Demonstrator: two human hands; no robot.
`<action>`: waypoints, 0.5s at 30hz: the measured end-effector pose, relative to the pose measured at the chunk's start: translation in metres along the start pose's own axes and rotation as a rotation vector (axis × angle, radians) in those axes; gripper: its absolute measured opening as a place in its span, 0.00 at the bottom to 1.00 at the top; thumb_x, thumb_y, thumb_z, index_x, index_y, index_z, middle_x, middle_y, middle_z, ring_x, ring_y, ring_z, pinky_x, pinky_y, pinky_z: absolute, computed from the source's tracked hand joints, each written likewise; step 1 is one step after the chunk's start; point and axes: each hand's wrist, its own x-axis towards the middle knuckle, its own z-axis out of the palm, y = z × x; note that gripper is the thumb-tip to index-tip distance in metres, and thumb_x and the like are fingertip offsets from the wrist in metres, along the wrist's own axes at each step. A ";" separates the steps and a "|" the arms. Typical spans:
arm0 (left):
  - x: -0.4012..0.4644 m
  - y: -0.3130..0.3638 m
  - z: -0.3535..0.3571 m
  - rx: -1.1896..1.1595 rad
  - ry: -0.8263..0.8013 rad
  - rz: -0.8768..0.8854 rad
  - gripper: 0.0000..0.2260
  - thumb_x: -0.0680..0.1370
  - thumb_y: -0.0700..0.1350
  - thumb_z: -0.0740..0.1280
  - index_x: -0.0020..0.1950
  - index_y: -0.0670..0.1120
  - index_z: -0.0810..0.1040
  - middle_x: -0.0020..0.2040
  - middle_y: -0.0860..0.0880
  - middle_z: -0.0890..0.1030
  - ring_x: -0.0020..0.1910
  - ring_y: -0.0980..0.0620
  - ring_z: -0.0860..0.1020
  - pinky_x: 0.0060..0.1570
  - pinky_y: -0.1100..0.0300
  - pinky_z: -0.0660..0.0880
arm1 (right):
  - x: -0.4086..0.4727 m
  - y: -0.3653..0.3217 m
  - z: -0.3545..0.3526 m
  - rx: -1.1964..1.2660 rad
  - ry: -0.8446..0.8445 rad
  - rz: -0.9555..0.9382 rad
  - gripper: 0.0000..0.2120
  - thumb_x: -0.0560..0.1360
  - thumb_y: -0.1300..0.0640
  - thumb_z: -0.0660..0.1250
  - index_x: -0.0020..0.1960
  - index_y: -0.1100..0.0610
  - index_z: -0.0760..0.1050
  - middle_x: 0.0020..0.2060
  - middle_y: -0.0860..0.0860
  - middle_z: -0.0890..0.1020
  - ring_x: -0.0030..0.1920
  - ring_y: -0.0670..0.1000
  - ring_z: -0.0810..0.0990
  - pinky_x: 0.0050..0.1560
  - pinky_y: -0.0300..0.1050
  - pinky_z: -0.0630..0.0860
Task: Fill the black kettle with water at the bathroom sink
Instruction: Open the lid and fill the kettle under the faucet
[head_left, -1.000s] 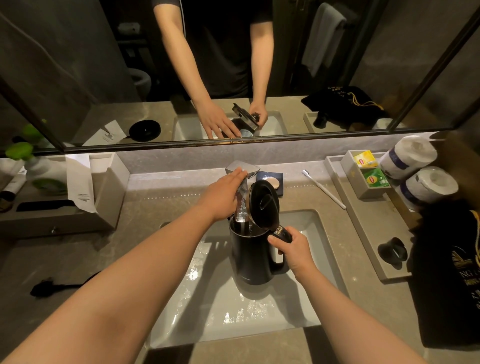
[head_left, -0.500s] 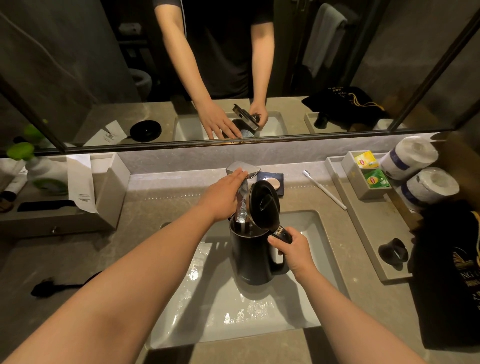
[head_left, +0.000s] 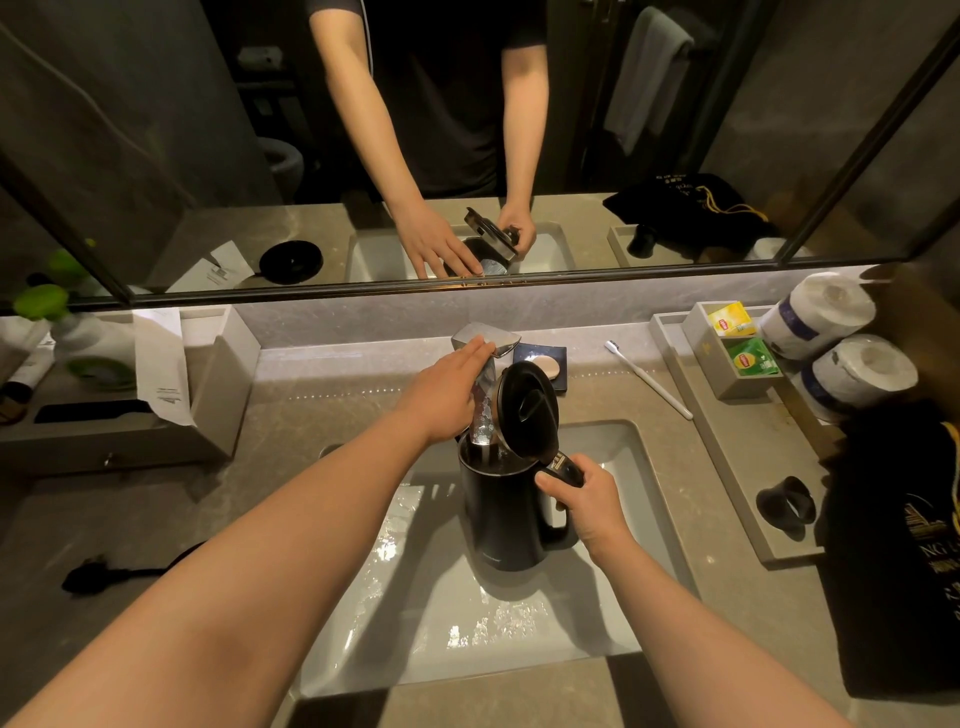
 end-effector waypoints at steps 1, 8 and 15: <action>0.000 0.000 0.000 0.001 -0.001 0.000 0.33 0.77 0.39 0.63 0.78 0.52 0.52 0.80 0.50 0.53 0.76 0.47 0.58 0.72 0.47 0.62 | 0.000 0.000 0.000 -0.001 0.000 -0.002 0.06 0.70 0.58 0.76 0.43 0.54 0.79 0.34 0.48 0.80 0.35 0.49 0.77 0.34 0.41 0.74; 0.001 -0.001 0.002 -0.009 -0.009 -0.012 0.33 0.77 0.39 0.63 0.78 0.53 0.52 0.80 0.51 0.53 0.76 0.48 0.58 0.71 0.48 0.62 | 0.000 0.001 0.000 -0.005 0.001 0.007 0.06 0.71 0.57 0.75 0.45 0.55 0.79 0.35 0.49 0.81 0.35 0.49 0.77 0.35 0.42 0.75; 0.001 -0.002 0.003 0.000 -0.011 -0.014 0.34 0.77 0.40 0.63 0.78 0.54 0.52 0.80 0.52 0.52 0.76 0.48 0.59 0.71 0.48 0.63 | 0.000 0.001 0.000 -0.003 0.008 0.001 0.06 0.71 0.58 0.75 0.44 0.54 0.79 0.35 0.48 0.81 0.35 0.49 0.78 0.33 0.40 0.74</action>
